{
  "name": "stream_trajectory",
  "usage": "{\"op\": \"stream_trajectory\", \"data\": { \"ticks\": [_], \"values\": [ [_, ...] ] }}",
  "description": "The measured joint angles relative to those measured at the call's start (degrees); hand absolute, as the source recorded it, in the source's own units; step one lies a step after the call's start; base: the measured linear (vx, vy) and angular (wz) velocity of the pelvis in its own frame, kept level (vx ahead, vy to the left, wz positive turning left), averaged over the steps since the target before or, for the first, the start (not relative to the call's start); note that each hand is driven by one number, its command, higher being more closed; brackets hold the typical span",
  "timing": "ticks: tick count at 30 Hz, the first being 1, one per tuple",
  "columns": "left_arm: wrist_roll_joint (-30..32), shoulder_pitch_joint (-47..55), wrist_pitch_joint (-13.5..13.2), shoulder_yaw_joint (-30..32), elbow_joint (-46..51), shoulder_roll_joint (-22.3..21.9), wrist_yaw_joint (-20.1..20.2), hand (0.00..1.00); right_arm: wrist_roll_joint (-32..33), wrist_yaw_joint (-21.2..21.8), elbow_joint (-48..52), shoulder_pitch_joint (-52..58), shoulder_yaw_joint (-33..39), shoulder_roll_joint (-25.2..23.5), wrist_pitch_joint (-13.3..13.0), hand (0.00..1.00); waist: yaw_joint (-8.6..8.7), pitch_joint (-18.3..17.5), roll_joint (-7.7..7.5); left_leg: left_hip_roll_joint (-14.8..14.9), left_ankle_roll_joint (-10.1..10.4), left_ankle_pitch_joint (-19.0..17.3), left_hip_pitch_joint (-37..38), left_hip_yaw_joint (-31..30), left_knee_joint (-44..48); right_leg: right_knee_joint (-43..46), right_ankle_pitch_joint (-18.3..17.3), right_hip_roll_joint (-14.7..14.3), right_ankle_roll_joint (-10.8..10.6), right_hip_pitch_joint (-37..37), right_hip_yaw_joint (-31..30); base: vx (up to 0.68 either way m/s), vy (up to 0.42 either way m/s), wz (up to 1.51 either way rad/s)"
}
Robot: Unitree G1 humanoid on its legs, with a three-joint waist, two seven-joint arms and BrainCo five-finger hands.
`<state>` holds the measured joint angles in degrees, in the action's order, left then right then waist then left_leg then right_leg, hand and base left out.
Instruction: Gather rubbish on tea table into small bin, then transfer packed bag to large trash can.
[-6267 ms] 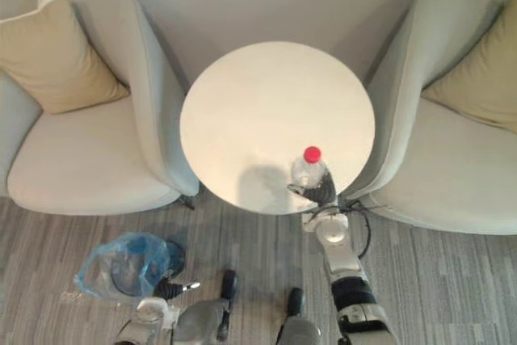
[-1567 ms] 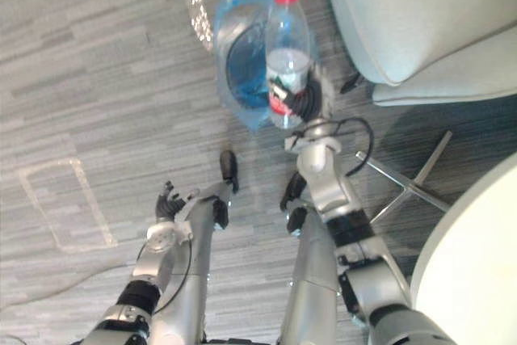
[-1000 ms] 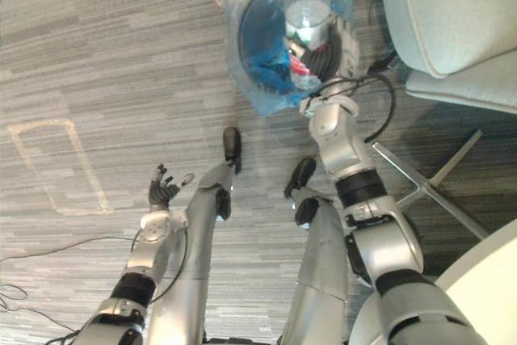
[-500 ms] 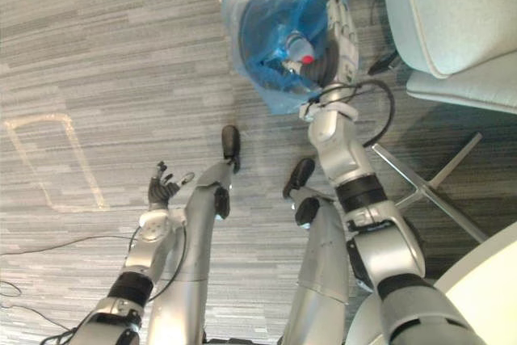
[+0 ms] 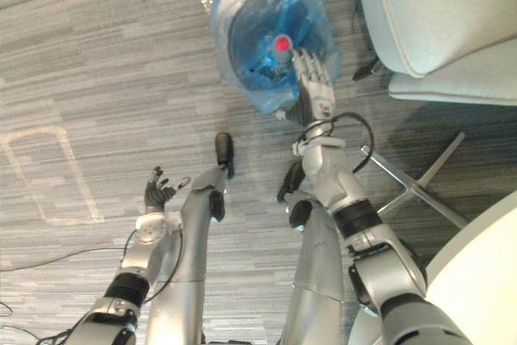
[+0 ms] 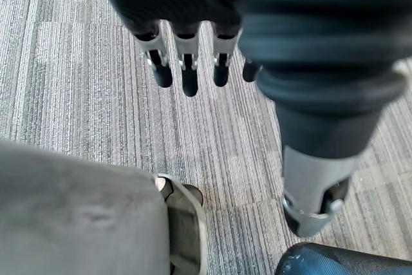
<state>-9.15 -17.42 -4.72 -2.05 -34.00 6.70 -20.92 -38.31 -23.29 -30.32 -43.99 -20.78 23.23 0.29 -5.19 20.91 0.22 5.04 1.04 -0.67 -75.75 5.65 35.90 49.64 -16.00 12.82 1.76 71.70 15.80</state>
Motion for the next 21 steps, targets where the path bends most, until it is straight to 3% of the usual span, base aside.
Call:
{"op": "stream_trajectory", "data": {
  "ticks": [13,14,21],
  "values": [
    [-2.34,-0.03,-1.8,-0.02,-1.03,-0.14,0.01,0.0,-2.02,1.84,-15.0,-6.58,-2.95,-3.1,1.36,0.0,-0.26,0.01,0.0,-0.3,0.7,1.98,0.21,-0.76,-3.83,-1.7,0.45,-0.12,0.37,0.26,1.23,-0.04,-0.004,0.04],
    [-2.44,-0.03,-2.03,-0.03,-1.0,-0.21,0.02,0.0,-1.95,1.83,-15.74,-7.13,-2.97,-3.74,1.41,1.0,-0.39,0.01,0.0,-0.33,0.76,2.02,0.09,-1.0,-3.94,-1.71,0.42,-0.12,0.36,0.28,1.44,-0.04,-0.02,0.1],
    [-5.22,-0.02,-2.24,0.23,-0.04,-0.73,-0.03,0.0,0.78,0.77,-15.87,-10.13,-2.23,-6.42,1.93,1.0,-0.94,0.01,0.01,-0.83,1.03,2.52,-1.26,-1.41,-4.51,-0.74,-0.04,0.17,-0.12,2.07,1.48,-0.03,-0.019,0.09]
  ]
}}
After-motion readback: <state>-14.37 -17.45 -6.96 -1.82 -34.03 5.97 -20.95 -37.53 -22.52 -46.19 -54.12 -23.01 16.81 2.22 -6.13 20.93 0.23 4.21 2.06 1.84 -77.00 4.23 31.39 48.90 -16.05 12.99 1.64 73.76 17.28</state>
